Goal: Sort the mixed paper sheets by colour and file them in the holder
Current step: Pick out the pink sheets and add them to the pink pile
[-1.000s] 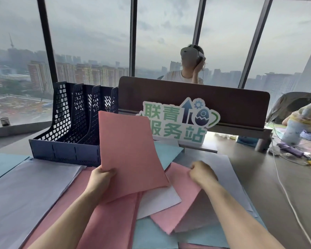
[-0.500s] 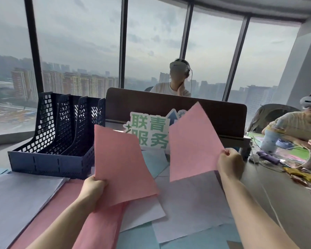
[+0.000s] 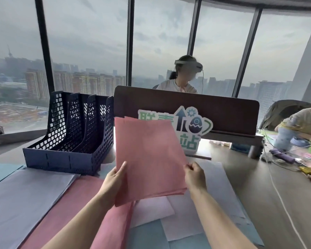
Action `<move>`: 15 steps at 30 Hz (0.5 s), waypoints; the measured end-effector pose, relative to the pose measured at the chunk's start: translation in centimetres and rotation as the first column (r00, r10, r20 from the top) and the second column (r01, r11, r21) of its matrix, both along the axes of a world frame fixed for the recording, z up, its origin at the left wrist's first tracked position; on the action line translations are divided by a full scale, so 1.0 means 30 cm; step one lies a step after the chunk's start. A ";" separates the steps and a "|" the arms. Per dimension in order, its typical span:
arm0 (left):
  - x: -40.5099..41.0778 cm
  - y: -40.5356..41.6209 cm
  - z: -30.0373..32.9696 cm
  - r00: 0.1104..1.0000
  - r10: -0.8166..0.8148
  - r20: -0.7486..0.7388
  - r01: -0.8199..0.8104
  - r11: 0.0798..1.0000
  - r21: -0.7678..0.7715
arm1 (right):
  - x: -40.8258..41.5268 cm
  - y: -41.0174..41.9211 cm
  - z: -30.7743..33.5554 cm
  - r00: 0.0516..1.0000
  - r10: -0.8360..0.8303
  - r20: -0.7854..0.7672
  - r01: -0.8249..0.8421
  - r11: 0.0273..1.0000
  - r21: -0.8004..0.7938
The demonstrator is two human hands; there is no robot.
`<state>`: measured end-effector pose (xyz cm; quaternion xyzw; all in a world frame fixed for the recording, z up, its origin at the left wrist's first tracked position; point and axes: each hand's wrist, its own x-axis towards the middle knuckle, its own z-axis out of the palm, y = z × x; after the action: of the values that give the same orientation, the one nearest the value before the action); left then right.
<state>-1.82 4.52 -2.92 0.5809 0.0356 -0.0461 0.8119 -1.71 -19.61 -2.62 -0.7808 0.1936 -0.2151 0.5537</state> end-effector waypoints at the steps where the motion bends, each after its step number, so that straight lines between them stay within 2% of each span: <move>1: -0.001 -0.006 0.000 1.000 0.003 0.022 -0.003 1.000 0.014 | 0.001 0.013 -0.008 0.999 0.037 -0.024 -0.037 0.999 0.008; 4: -0.002 -0.010 -0.005 0.988 0.081 0.130 -0.101 0.984 0.149 | -0.022 0.047 0.002 0.985 0.171 -0.021 -0.169 0.983 0.073; 7: -0.009 -0.019 0.023 0.963 0.124 0.238 -0.161 0.976 0.143 | -0.053 0.049 0.048 0.960 0.276 0.057 -0.281 0.944 0.171; 10: -0.015 -0.027 0.056 0.930 0.115 0.349 -0.165 0.979 0.117 | -0.068 0.037 0.097 0.941 0.273 0.200 -0.316 0.919 0.234; 13: -0.019 -0.029 0.045 0.937 0.030 0.347 -0.082 0.987 0.136 | -0.065 0.045 0.088 0.909 0.256 0.328 -0.347 0.902 0.256; 15: -0.029 -0.037 0.017 0.948 0.005 0.317 -0.052 0.989 0.139 | -0.074 0.062 0.051 0.898 0.272 0.345 -0.363 0.902 0.234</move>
<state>-2.67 3.42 -2.42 0.6378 -0.0832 0.0621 0.7631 -3.94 -17.74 -1.10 -0.6689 0.0042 -0.2073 0.7139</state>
